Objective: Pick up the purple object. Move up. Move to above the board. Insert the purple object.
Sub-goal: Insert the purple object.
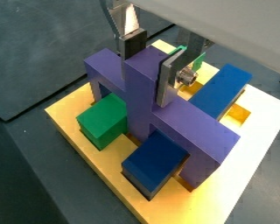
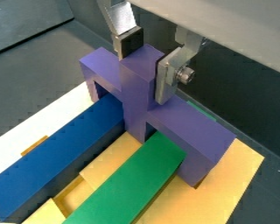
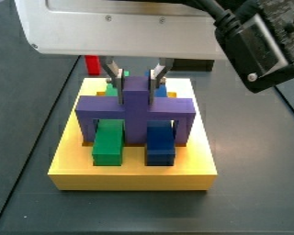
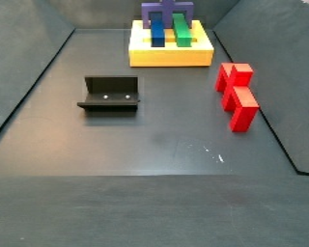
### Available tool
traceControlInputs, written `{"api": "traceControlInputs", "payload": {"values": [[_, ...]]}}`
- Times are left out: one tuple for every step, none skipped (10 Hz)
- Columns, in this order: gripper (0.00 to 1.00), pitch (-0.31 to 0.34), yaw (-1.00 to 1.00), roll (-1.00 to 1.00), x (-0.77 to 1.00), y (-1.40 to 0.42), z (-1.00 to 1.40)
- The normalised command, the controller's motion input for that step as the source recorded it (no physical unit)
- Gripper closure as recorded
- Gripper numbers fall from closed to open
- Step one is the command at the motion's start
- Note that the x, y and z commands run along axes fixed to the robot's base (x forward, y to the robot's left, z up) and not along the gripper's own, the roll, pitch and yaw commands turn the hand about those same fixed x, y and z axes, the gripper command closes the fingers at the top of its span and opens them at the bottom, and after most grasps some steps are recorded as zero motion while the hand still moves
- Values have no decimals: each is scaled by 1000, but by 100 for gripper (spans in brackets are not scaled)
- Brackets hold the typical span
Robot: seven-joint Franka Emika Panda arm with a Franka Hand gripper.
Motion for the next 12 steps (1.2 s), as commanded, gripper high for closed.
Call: {"api": "traceControlInputs", "payload": {"values": [[100, -57, -63, -44, -223, 0, -14], [100, -30, -117, -70, -180, 0, 0], [100, -37, -74, -86, 0, -11, 0], [100, -19, -23, -49, 109, -49, -114], [100, -4, -17, -34, 180, -43, -154], [100, 0, -26, -19, 177, -29, -169], [100, 0, -20, 0, 46, 0, -143], [100, 0, -29, 0, 0, 0, -160], [100, 0, -23, 0, 0, 0, -174], [100, -29, -6, 0, 0, 0, -351], [100, -167, 0, -93, 0, 0, -660], [100, -250, 0, -136, 0, 6, -634]]}}
